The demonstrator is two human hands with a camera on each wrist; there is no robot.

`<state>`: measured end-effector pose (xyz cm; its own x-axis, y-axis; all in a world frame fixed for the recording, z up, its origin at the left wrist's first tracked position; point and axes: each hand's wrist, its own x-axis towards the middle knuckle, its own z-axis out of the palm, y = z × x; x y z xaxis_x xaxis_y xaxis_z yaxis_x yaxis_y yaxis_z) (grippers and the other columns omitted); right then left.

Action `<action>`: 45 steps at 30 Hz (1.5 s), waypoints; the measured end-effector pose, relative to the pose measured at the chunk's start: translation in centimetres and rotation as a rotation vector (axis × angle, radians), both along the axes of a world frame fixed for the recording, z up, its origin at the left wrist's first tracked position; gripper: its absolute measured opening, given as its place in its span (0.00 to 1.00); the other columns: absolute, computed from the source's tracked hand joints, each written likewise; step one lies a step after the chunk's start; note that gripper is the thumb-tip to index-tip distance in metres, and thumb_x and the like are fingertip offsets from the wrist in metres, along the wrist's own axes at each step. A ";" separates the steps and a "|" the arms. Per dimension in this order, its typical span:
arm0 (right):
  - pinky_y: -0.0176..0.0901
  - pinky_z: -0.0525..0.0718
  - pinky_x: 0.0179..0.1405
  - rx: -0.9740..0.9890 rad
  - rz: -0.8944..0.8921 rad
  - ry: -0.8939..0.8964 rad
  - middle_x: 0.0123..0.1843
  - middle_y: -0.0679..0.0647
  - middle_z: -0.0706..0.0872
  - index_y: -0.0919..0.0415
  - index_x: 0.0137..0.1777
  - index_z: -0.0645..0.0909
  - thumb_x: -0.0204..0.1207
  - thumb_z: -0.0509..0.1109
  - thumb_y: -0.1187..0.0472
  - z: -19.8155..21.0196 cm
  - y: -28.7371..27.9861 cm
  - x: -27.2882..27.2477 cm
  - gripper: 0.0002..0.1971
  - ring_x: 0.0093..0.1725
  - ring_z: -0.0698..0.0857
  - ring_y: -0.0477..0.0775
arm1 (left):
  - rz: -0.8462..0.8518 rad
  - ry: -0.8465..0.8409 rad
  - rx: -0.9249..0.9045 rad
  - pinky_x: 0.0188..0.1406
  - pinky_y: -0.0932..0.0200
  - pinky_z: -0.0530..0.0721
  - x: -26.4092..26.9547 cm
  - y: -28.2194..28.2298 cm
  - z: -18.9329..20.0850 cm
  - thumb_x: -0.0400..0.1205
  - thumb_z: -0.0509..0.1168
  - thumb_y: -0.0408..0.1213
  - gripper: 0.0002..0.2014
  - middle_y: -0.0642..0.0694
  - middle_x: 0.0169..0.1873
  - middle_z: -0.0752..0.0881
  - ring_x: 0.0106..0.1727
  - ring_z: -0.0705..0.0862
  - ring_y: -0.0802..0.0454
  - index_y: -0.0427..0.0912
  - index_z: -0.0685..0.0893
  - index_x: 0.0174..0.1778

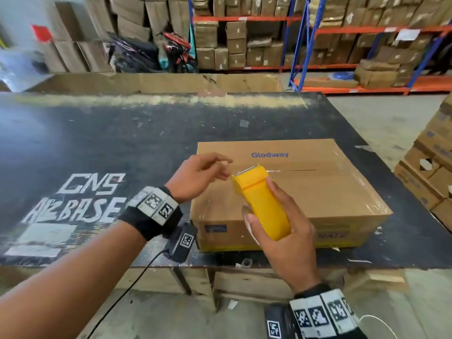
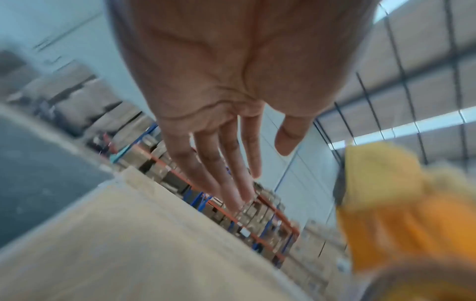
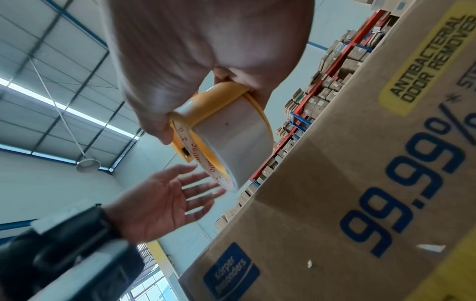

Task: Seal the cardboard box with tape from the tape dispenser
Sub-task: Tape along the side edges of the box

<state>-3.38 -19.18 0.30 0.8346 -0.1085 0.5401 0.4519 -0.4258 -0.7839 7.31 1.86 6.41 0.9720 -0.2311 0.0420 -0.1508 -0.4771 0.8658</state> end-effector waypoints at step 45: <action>0.51 0.83 0.66 -0.269 -0.316 0.576 0.72 0.43 0.86 0.38 0.83 0.70 0.75 0.72 0.38 5.7 16.5 12.8 0.35 0.67 0.84 0.50 | -0.418 0.266 0.184 0.55 0.58 0.91 30.7 9.1 -5.7 0.82 0.71 0.26 0.21 0.45 0.44 0.94 0.43 0.91 0.57 0.39 0.84 0.72</action>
